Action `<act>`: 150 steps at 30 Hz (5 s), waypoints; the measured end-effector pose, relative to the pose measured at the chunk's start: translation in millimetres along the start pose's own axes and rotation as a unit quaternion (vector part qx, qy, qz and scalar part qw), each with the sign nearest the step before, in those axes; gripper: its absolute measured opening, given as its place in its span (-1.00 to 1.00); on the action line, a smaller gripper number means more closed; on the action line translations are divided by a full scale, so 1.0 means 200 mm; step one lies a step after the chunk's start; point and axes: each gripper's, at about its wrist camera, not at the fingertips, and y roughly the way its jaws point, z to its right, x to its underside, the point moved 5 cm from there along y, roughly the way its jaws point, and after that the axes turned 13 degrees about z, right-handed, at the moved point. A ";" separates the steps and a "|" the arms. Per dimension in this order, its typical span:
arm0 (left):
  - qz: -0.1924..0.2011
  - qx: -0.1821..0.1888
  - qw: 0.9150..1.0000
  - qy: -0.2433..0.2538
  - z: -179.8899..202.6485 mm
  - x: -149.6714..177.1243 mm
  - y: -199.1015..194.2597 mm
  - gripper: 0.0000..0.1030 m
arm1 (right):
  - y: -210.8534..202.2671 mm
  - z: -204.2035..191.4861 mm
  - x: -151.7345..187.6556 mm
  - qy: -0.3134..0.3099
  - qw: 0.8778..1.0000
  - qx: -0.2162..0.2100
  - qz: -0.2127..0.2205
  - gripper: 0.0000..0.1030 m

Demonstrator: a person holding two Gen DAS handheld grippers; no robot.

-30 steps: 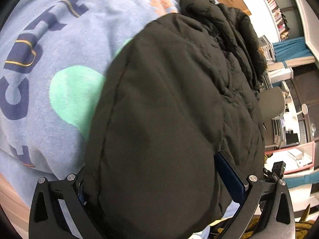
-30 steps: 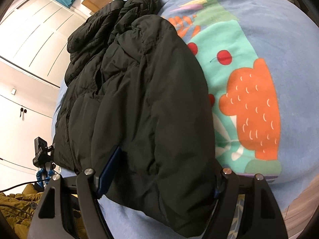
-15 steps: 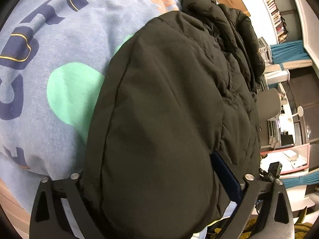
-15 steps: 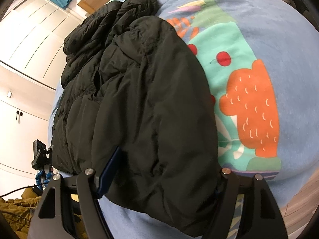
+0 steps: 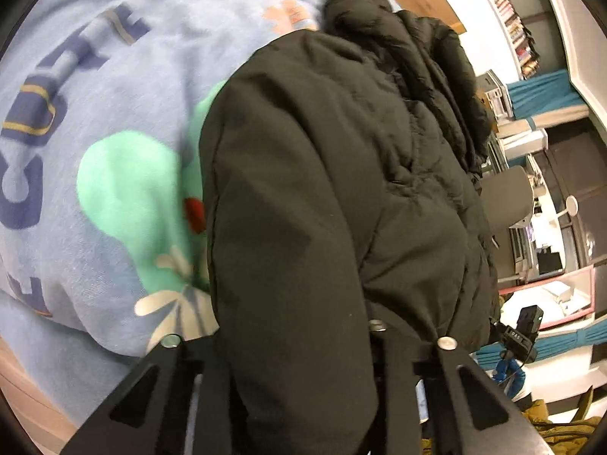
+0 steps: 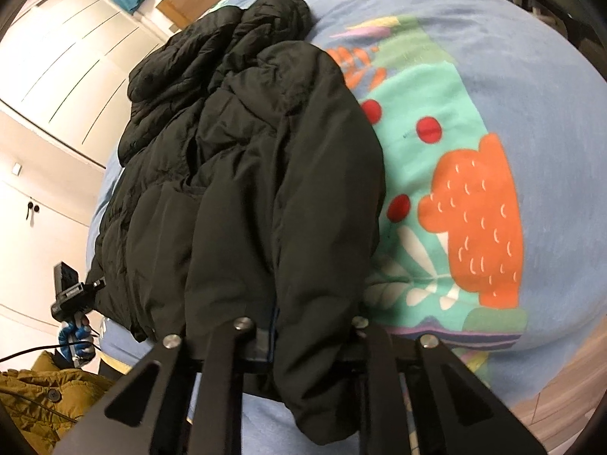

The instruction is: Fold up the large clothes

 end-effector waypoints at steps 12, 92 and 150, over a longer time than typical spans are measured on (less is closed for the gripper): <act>0.016 0.013 1.000 0.003 0.05 -0.02 -0.02 -0.72 | -0.03 -0.01 -0.02 -0.005 1.000 -0.001 0.022 -0.75; 0.111 0.066 0.990 0.063 0.59 -0.41 -0.17 -0.75 | -0.16 -0.31 -0.48 0.012 0.992 -0.052 0.114 -0.75; 0.112 0.013 0.993 -0.021 0.57 -2.24 1.30 -0.41 | 1.47 0.03 -2.26 0.195 0.967 0.034 0.157 -0.74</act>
